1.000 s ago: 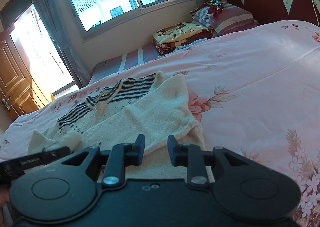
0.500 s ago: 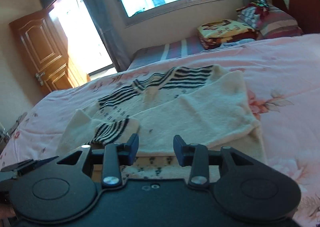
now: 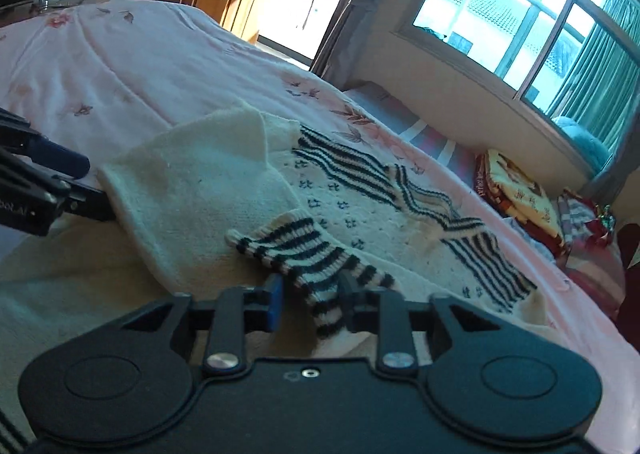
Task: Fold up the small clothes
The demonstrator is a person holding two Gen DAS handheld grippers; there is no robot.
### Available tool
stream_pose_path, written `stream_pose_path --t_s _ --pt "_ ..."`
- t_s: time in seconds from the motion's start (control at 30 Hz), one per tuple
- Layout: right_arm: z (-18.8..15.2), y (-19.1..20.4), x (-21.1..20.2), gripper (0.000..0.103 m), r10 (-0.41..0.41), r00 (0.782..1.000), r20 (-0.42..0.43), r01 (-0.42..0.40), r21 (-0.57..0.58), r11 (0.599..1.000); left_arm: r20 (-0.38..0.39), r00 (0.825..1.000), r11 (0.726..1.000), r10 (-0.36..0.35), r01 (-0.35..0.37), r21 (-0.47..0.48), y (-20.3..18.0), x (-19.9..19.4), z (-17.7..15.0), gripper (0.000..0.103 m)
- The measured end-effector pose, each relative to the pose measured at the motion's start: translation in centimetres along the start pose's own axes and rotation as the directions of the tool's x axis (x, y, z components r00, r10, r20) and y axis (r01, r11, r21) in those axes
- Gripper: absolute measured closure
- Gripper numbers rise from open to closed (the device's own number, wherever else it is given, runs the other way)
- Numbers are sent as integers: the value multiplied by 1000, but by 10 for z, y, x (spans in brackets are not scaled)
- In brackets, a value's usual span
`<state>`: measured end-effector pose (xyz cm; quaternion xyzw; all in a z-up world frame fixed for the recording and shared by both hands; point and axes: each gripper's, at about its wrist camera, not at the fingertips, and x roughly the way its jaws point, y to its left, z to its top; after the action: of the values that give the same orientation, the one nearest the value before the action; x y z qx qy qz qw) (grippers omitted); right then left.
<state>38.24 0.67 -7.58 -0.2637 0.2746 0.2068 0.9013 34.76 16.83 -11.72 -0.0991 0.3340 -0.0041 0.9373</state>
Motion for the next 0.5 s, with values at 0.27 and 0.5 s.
stream_pose_path --t_s 0.27,0.5 --pt "-61 -111 -47 97 -133 989 73 54 647 760 6 1000 1000 -8 8 14 -7 7 2 80" --pt "-127 -148 -33 79 10 999 31 -32 863 504 20 1000 999 -1 0 53 -18 8 4 80"
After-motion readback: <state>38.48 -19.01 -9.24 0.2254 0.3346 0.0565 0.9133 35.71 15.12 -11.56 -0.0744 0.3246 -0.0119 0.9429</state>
